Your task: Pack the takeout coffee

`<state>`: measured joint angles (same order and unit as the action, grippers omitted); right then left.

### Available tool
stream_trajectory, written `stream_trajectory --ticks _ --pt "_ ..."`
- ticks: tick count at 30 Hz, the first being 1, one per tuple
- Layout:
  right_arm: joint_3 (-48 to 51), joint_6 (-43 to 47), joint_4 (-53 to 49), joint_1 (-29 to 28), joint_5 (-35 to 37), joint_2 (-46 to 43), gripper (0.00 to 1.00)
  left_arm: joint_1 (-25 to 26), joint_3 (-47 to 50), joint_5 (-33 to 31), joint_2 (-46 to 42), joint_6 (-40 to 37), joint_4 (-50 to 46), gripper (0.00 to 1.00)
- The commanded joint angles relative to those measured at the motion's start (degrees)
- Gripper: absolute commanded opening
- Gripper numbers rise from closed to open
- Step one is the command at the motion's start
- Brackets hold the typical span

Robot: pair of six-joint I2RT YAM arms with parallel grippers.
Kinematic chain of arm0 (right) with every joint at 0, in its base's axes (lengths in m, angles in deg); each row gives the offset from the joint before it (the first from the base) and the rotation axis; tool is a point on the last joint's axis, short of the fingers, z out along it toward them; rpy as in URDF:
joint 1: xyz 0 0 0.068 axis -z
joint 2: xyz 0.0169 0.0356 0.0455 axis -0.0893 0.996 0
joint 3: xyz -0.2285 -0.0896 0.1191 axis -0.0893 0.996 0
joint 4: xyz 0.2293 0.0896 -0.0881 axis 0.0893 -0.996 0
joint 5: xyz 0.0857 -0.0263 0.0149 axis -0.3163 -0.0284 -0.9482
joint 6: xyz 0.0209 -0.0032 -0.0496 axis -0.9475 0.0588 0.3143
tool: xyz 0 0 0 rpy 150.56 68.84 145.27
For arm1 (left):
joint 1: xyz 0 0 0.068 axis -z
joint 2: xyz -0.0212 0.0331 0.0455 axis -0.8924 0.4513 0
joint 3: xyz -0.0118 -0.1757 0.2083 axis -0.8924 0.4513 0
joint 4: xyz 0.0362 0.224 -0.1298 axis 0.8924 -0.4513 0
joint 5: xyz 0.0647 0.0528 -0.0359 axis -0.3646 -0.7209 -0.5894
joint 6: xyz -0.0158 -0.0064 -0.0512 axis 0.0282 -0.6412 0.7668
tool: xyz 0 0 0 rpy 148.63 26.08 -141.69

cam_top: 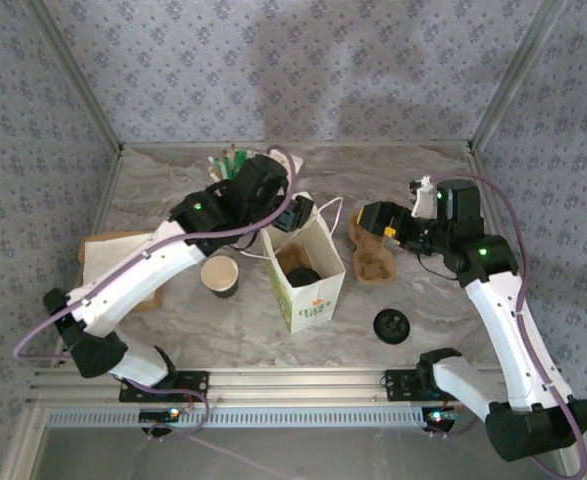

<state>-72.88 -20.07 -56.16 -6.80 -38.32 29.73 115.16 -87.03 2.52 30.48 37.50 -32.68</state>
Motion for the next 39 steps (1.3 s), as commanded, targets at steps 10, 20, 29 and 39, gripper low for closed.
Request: stream_trajectory --ticks 10,20,29,39 --pt "-12.9 3.0 -2.6 -0.4 -2.7 4.1 1.00 -8.0 10.3 1.0 -18.1 6.4 0.4 0.99" --pt "-26.7 5.1 -3.0 -9.8 -0.9 11.3 1.00 -30.8 20.3 8.2 -26.7 16.3 -3.4 1.00" --pt "-43.9 8.9 -4.9 -27.1 3.3 26.4 1.00 -50.7 26.5 14.9 -24.8 23.3 -4.3 1.00" --pt "-65.7 13.5 -11.7 -38.5 6.2 47.9 1.00 -63.2 31.1 8.8 -20.0 31.3 -4.9 0.99"
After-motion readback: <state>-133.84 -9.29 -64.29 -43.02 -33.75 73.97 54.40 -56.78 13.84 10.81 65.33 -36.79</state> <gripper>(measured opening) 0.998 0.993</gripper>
